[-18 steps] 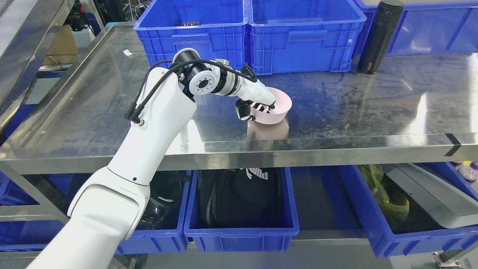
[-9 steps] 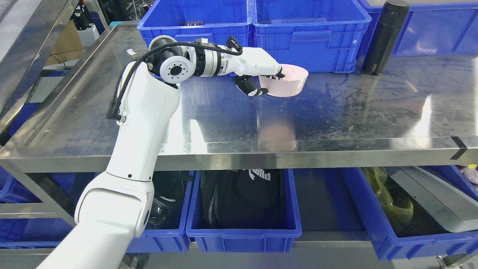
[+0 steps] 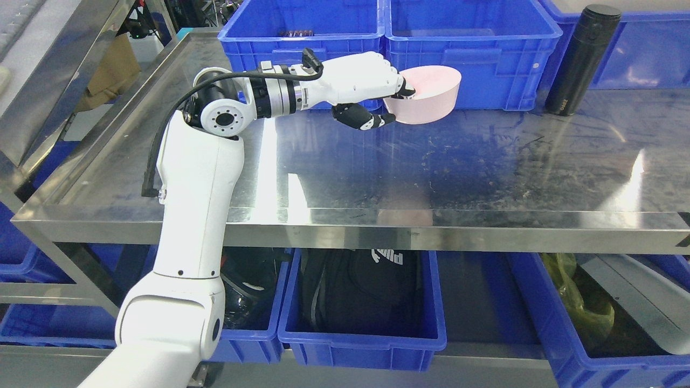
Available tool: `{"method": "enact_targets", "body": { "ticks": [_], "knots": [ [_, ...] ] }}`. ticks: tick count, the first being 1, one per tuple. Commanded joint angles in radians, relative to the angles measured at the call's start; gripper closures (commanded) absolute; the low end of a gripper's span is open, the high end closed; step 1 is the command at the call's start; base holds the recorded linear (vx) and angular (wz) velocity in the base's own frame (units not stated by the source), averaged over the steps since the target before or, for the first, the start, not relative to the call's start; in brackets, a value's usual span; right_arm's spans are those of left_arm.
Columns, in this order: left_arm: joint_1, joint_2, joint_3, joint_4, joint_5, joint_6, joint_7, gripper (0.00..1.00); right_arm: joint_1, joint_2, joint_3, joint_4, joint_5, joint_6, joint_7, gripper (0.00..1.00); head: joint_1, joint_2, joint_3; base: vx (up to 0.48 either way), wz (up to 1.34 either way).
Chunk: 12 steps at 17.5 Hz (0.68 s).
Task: Stack pink IKEA bowl on shelf middle layer
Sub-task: 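Lift the pink bowl off the table with the left hand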
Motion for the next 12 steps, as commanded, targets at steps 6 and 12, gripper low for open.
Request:
{"method": "enact_targets", "body": {
  "ticks": [6,12],
  "knots": [
    [0.214,0.005,-0.034,-0.172,0.021,-0.001,0.073,0.99,0.0,-0.017,0.005,-0.017,-0.001,0.0,0.0,0.0,0.0,0.0,0.0,0.006,0.03],
    [0.234,0.005,-0.041,-0.235,0.021,-0.001,0.09,0.99,0.0,-0.017,0.005,-0.017,-0.001,0.0,0.0,0.0,0.0,0.0,0.0,-0.002,0.01]
  ]
}}
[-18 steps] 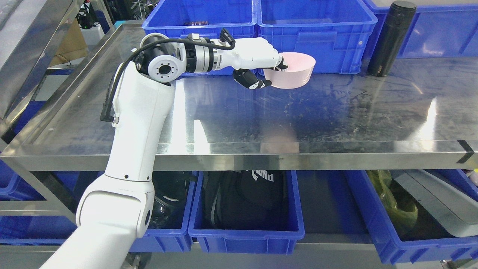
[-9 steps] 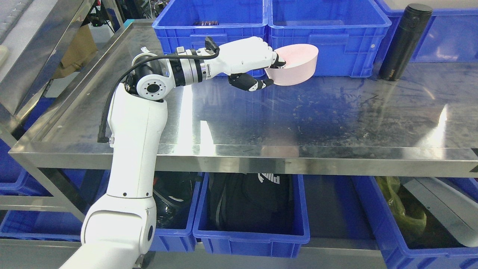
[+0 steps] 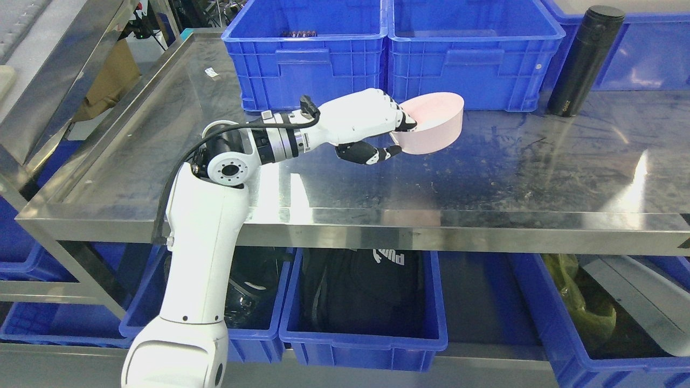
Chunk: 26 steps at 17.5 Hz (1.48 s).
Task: Stack pink IKEA bowl on shelf middle layer
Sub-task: 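Hold the pink bowl in the left hand while driving to the shelf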
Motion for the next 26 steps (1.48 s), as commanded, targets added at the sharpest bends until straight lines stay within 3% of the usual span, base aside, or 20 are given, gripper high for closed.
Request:
{"method": "enact_targets", "body": {
  "ticks": [1,9,19,26],
  "knots": [
    [0.049,0.013,-0.021,-0.109,0.0,0.0,0.004,0.99,0.0,-0.017,0.005,-0.017,0.001,0.0,0.0,0.0,0.0,0.0,0.0,0.0,0.0],
    [0.064,0.013,-0.003,-0.113,0.0,0.0,0.004,0.99,0.0,-0.017,0.005,-0.017,-0.001,0.0,0.0,0.0,0.0,0.0,0.0,-0.001,0.23],
    [0.06,0.013,-0.003,-0.124,0.0,0.0,0.005,0.99,0.0,-0.017,0.005,-0.017,-0.001,0.0,0.0,0.0,0.0,0.001,0.0,-0.001,2.01],
    [0.06,0.013,-0.003,-0.123,-0.001,0.0,0.005,0.98,0.0,-0.017,0.005,-0.017,0.001,0.0,0.0,0.0,0.0,0.001,0.0,0.05,0.96]
  ]
}}
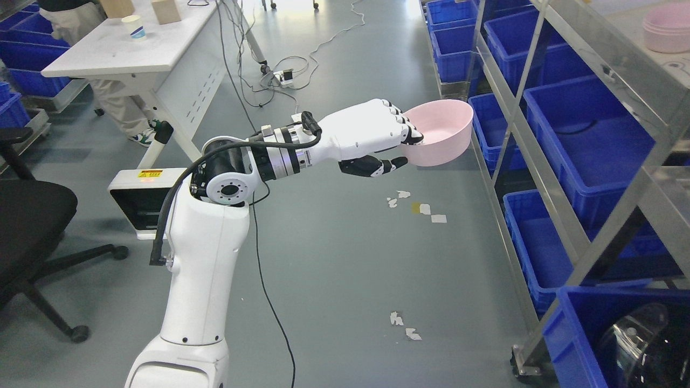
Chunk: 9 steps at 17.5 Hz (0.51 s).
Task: Stack pink IKEA bowl on shelf middle layer
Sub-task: 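Hold the pink bowl in the left hand while driving to the shelf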
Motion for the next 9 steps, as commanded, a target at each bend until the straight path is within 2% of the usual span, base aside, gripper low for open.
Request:
{"method": "enact_targets", "body": {
  "ticks": [1,9],
  "knots": [
    [0.001,0.017,0.001,-0.01,-0.002,0.0,0.0,0.98,0.0,-0.017,0.005,-0.017,0.001,0.004,0.0,0.0,0.0,0.0,0.0,0.084,0.33],
    [-0.001,0.017,0.001,-0.009,0.0,0.0,0.0,0.97,0.0,-0.017,0.005,-0.017,0.001,0.004,0.0,0.0,0.0,0.0,0.0,0.145,0.2]
  ]
}}
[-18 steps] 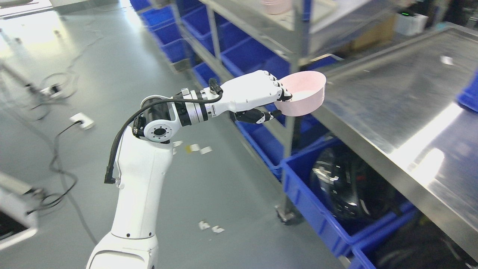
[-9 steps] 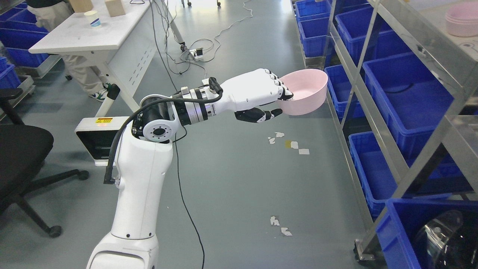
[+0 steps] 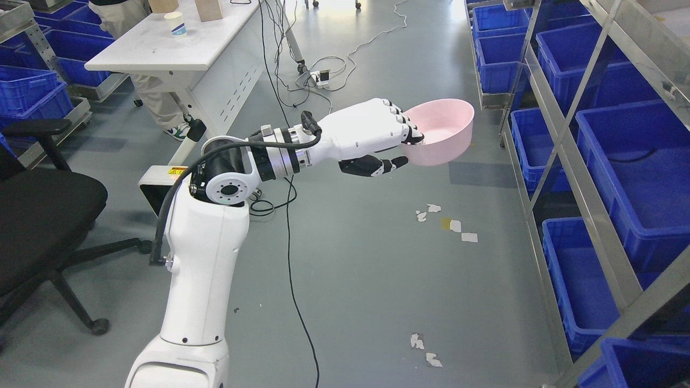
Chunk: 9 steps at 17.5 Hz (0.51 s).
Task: Stack pink IKEA bowl on shelf middle layer
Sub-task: 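Hold the pink bowl in the left hand while driving to the shelf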
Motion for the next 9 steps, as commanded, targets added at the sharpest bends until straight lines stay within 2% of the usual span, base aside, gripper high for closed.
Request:
{"method": "enact_targets", "body": {
  "ticks": [1,9],
  "knots": [
    [-0.001,0.017,0.0,-0.004,-0.001,0.0,0.0,0.97,0.0,-0.017,0.005,-0.017,-0.001,0.0,-0.001,0.0,0.0,0.0,0.0,0.229,0.05],
    [-0.001,0.017,0.0,-0.004,0.001,0.0,0.0,0.97,0.0,-0.017,0.005,-0.017,0.001,0.0,-0.001,0.0,0.0,0.0,0.0,0.291,0.01]
  ]
}}
